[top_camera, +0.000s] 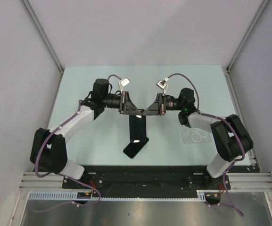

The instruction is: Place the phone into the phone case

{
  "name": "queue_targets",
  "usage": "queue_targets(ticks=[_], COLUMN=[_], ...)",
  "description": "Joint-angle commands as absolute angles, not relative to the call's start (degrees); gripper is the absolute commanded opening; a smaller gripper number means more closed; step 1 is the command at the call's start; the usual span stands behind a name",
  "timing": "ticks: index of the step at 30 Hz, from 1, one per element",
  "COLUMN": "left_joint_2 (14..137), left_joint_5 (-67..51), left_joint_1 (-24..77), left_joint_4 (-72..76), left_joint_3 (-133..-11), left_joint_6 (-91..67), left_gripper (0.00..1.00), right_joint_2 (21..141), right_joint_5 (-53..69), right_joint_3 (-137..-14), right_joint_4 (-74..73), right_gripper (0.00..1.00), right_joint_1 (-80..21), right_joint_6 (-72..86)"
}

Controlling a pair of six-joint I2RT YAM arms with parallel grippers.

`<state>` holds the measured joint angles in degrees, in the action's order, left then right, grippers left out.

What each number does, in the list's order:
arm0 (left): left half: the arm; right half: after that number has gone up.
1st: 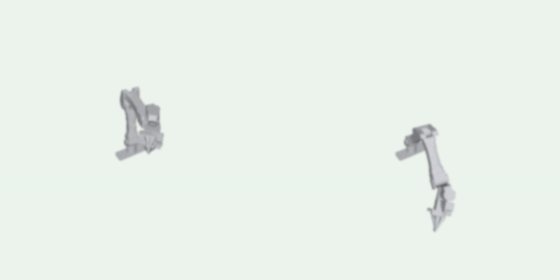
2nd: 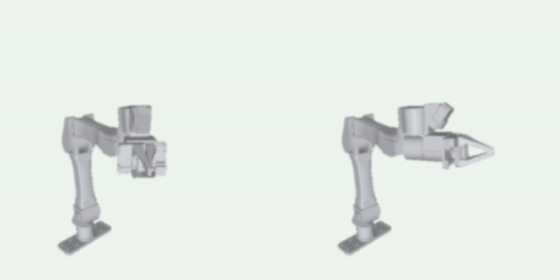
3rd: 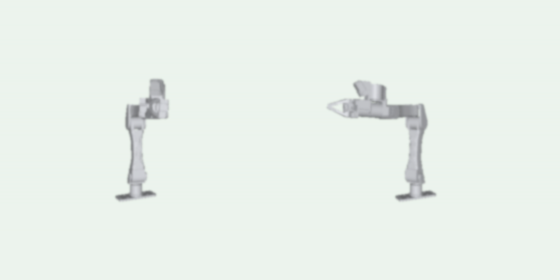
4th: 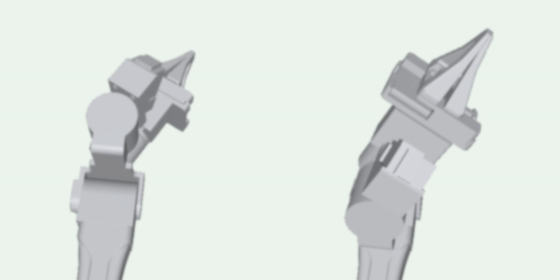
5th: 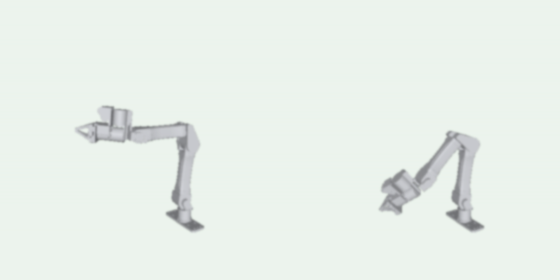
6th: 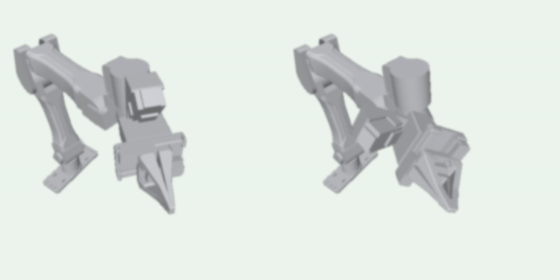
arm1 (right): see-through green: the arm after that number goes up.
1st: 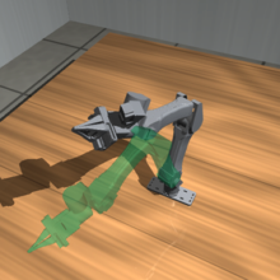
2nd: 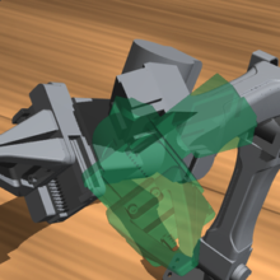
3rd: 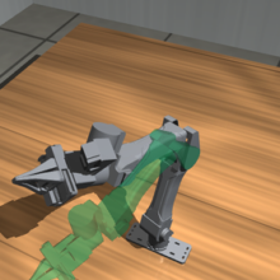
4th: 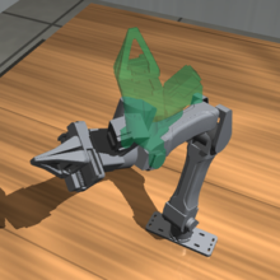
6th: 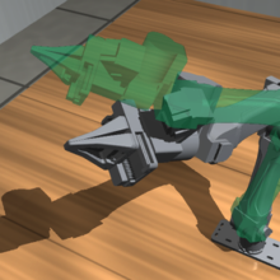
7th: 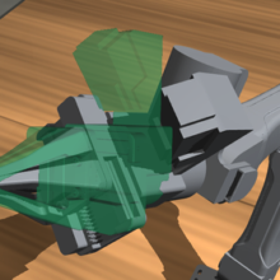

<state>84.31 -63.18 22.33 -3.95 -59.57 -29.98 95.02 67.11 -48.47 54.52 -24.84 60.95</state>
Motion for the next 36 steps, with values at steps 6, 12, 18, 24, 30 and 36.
queue_targets(ticks=[6, 12, 18, 24, 30, 36], left_joint_2=[83.1, 83.3, 81.3, 78.7, 78.0, 78.1], left_joint_5=[-56.5, -52.9, -58.4, -58.2, -58.3, -57.0], left_joint_1=[20.9, 21.0, 20.9, 20.7, 20.4, 20.4], left_joint_4=[-8.3, -11.3, -5.1, -2.0, 5.4, 7.3], left_joint_3=[-60.4, -61.3, -60.1, -60.2, -59.1, -58.3], left_joint_6=[-26.7, -25.7, -30.7, -33.8, -40.1, -41.7], left_gripper=[0.00, 0.00, 0.00, 0.00, 0.00, 0.00], right_joint_2=[93.5, 92.7, 92.0, 90.5, 91.6, 93.4], right_joint_5=[65.6, 63.7, 65.4, 67.9, 67.4, 66.0], right_joint_3=[-49.3, -49.3, -48.3, -42.4, -39.8, -38.8], right_joint_4=[59.2, 57.7, 57.9, 63.4, 65.7, 73.3], right_gripper=[0.00, 0.06, 0.21, 0.47, 0.48, 0.32], right_joint_1=[-24.3, -25.8, -26.2, -27.1, -27.9, -28.0], right_joint_6=[64.3, 63.5, 62.7, 62.9, 63.5, 69.1])
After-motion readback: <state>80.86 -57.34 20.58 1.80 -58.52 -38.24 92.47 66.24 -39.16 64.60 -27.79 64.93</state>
